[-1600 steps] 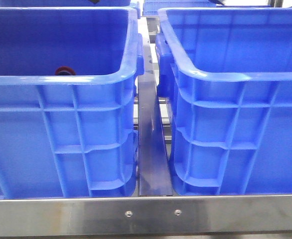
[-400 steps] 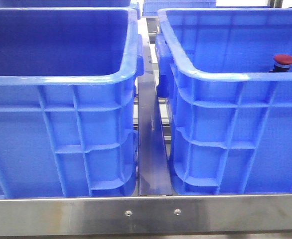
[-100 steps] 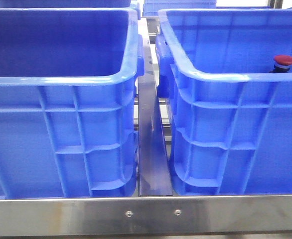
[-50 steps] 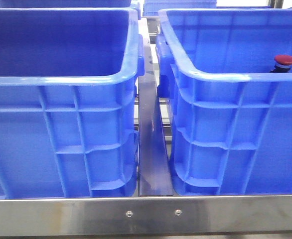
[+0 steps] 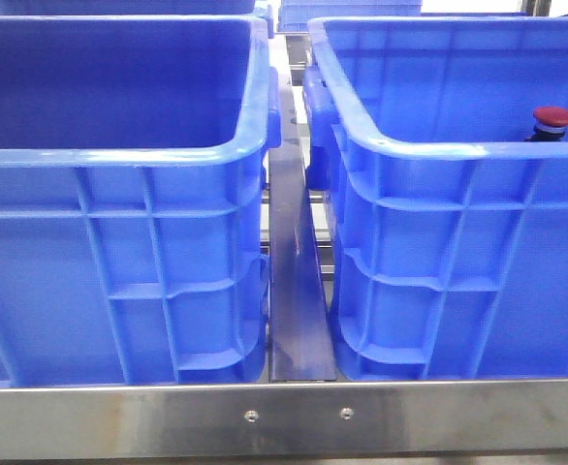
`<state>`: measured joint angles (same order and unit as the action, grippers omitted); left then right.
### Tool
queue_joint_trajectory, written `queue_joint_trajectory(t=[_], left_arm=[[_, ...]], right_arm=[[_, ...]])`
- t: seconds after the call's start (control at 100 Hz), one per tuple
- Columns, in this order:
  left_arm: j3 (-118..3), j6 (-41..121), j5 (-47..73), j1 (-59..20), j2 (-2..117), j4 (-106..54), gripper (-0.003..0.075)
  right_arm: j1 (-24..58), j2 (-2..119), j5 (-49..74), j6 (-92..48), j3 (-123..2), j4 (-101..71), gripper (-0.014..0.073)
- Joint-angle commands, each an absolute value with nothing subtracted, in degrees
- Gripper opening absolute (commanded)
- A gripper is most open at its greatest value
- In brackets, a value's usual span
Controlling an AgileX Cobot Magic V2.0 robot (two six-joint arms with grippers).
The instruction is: Pick red and yellow buttons and place in box
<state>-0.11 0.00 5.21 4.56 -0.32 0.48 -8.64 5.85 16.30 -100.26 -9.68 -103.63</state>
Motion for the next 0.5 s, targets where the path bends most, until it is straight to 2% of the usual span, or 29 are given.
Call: queue_joint_trajectory(t=[0.0, 0.13, 0.38, 0.49], left_arm=[[1.09, -0.37, 0.34, 4.65, -2.12, 0.46, -0.002], [1.09, -0.37, 0.34, 4.65, -2.12, 0.46, -0.002], [1.09, -0.37, 0.34, 4.65, -2.12, 0.46, -0.002], [1.09, -0.37, 0.34, 4.65, -2.12, 0.46, -0.002]], right_arm=[[-8.57, 6.4, 17.09, -100.7, -11.09, -104.58, -0.0067], [-7.57, 6.4, 16.62, -100.84, -11.09, -104.43, -0.0067], [-3.19, 6.4, 6.59, -101.41, -11.09, -104.61, -0.0067], [-3.36, 6.34, 4.61, -98.49, -12.23, -95.39, -0.0067]])
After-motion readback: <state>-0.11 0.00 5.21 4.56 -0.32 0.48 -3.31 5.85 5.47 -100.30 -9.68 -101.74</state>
